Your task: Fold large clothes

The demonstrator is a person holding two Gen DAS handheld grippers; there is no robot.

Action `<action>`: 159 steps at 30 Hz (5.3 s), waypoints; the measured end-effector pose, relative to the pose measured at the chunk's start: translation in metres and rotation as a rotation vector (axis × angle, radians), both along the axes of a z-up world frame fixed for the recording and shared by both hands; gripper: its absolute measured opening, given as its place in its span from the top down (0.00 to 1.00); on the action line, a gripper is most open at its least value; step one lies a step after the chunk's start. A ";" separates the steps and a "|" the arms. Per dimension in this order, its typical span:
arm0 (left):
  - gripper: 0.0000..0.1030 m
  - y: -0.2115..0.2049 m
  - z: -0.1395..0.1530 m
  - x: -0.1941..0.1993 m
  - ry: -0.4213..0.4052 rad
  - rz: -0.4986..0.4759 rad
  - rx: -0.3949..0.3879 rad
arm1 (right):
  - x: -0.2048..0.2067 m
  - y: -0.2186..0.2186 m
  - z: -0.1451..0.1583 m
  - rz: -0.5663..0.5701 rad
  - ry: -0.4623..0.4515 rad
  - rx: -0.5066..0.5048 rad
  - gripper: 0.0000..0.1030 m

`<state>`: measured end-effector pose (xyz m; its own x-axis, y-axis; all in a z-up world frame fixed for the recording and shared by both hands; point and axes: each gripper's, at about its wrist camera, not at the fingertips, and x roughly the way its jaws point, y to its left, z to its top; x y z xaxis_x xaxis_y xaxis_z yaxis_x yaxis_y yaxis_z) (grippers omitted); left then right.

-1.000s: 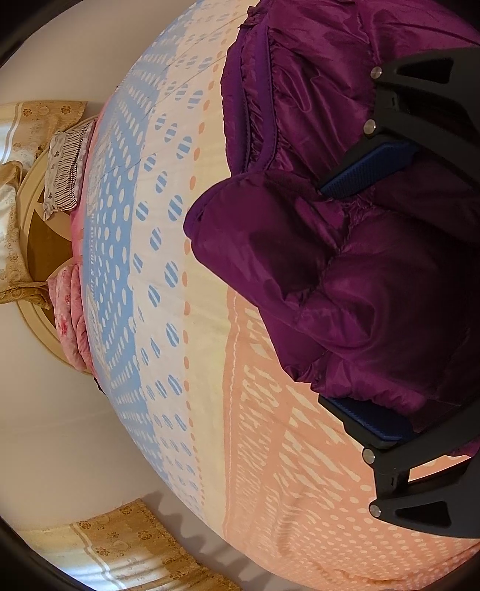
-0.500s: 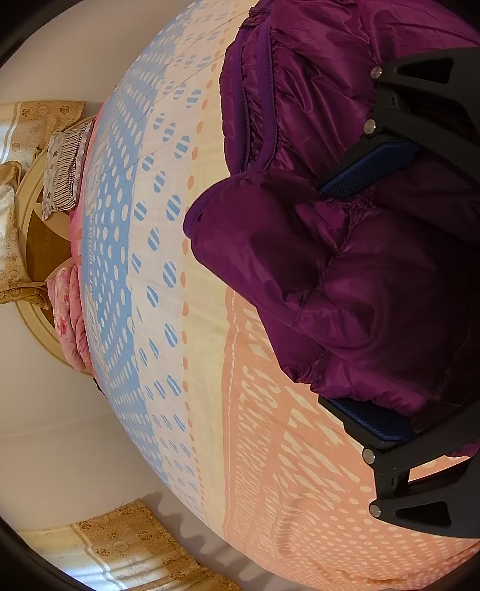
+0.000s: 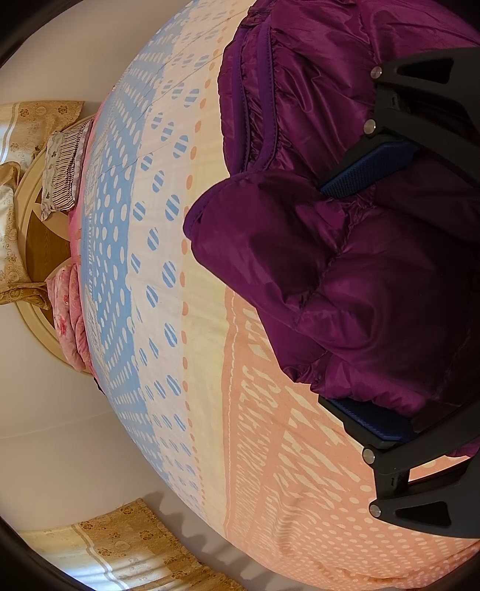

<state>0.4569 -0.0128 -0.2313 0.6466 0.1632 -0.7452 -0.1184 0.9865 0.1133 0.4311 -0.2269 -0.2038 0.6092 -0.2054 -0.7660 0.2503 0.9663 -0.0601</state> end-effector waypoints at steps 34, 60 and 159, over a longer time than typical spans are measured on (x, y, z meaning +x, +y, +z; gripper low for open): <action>0.01 -0.041 0.008 -0.008 -0.027 -0.052 0.128 | 0.021 0.069 0.002 0.079 -0.032 0.008 0.30; 0.01 -0.046 0.005 -0.005 -0.008 -0.051 0.142 | 0.024 0.072 0.000 0.073 -0.010 -0.016 0.26; 0.94 -0.203 0.155 -0.252 -0.385 -0.564 0.095 | -0.226 -0.165 0.064 -0.260 -0.191 -0.010 0.08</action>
<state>0.2051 -0.2158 -0.0762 0.8674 -0.2228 -0.4449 0.3612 0.8969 0.2551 0.2050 -0.3915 -0.1402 0.6678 -0.3797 -0.6402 0.4961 0.8682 0.0026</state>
